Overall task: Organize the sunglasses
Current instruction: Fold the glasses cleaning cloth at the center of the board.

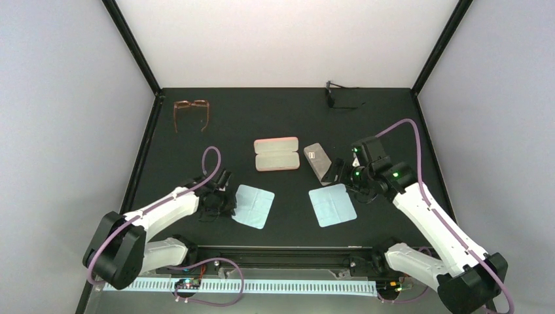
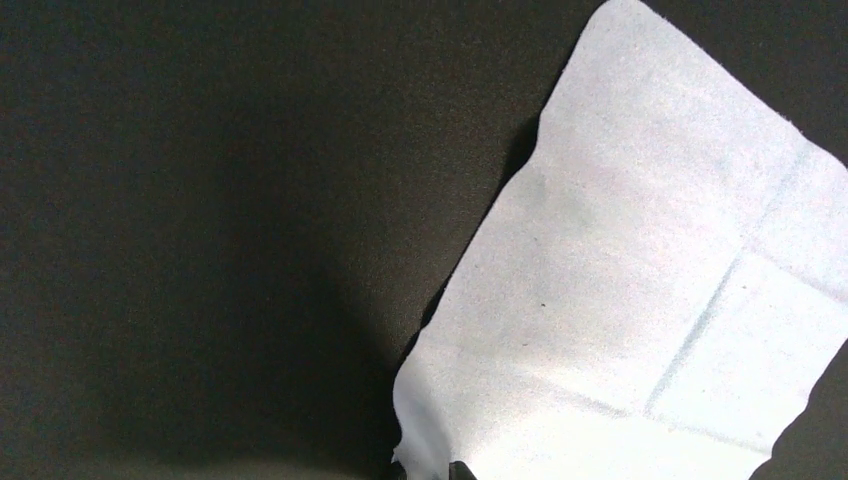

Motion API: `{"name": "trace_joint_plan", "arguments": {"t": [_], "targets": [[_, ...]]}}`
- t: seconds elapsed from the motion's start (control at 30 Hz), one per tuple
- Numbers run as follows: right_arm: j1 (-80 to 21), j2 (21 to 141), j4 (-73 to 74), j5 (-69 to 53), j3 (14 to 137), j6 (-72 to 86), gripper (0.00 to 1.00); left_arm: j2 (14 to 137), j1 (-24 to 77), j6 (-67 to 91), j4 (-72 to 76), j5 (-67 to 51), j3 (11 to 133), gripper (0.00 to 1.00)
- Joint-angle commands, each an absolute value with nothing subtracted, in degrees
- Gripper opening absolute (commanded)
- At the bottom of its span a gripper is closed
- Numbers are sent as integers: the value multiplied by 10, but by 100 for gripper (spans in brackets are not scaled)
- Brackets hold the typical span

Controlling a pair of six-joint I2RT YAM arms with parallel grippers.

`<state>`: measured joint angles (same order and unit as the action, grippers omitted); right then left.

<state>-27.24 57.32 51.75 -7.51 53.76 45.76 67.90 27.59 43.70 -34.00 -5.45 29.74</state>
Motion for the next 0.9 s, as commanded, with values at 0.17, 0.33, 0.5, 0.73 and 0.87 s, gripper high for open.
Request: {"name": "trace_joint_plan", "arguments": {"t": [0.17, 0.33, 0.5, 0.73, 0.87], "targets": [[-305, 598, 454, -125, 505, 524, 92, 656, 274, 453, -336, -58, 277, 1], [-336, 620, 428, -130, 492, 545, 90, 629, 275, 505, -343, -92, 253, 1], [-405, 663, 383, -129, 485, 581, 90, 590, 277, 572, -357, -124, 225, 1], [-511, 731, 312, -134, 486, 646, 86, 510, 278, 631, -347, -158, 161, 1], [-559, 783, 279, -125, 493, 694, 81, 498, 278, 629, -344, -161, 139, 2]]}}
